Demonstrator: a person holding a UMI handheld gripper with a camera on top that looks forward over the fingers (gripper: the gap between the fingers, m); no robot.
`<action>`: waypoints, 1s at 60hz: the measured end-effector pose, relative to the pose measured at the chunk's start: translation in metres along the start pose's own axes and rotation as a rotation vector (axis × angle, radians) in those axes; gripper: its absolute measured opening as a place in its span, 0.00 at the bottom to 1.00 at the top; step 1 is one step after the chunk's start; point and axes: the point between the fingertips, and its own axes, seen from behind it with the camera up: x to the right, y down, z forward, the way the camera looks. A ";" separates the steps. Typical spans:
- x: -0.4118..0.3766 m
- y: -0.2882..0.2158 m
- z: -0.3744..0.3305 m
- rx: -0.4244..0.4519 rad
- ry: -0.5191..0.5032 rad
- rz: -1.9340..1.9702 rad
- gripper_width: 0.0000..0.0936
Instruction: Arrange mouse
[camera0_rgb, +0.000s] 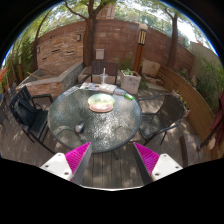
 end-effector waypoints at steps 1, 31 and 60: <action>0.000 0.000 0.000 -0.001 0.001 0.000 0.91; -0.071 0.090 0.066 -0.119 -0.054 -0.005 0.92; -0.200 0.014 0.303 -0.017 -0.056 0.064 0.90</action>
